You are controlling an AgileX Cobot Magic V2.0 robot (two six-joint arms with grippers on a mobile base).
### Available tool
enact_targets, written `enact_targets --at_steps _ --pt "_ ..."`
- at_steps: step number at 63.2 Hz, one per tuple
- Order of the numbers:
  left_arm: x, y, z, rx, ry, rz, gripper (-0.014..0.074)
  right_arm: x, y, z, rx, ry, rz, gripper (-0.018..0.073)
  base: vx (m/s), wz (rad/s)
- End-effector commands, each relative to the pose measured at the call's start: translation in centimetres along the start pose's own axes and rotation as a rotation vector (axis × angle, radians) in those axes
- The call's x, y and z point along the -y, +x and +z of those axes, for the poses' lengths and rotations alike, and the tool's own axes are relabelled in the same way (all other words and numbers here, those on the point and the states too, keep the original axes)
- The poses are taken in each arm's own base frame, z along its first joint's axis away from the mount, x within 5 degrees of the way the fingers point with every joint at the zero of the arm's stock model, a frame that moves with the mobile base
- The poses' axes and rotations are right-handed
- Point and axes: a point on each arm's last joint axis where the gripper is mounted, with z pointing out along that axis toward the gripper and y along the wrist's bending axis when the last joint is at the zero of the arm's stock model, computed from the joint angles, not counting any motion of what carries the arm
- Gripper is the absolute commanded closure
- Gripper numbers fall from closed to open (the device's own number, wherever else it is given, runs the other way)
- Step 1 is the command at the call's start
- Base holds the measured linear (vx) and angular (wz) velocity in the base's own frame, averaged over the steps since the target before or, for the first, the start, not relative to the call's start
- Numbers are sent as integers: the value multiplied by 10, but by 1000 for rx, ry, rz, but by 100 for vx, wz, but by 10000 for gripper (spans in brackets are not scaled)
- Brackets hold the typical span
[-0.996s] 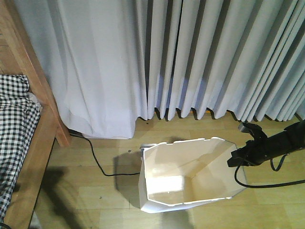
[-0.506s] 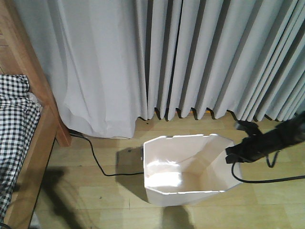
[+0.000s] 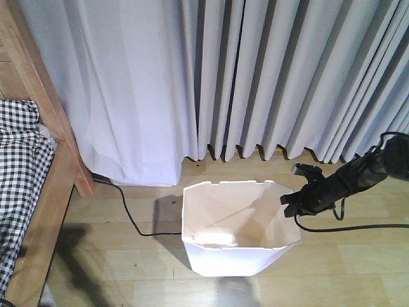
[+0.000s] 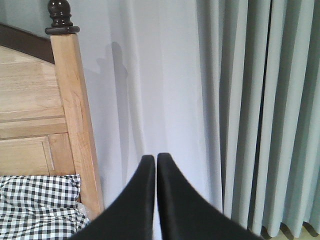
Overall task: Move trash bin to bedside with robot
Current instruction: 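Lower the white bin onto the floor beside the bed with the right gripper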
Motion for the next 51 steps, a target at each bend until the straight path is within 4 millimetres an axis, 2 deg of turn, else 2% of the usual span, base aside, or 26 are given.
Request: enact_targets --at_steps 1,26,51 --pt "0 -3 0 68 1 -24 603 -14 -22 -17 22 -117 -2 554 0 0" --pt "0 -3 0 68 1 -24 603 7 -27 34 25 -161 27 544 0 0" --pt "0 -3 0 68 1 -24 603 14 -36 48 41 -180 49 531 0 0"
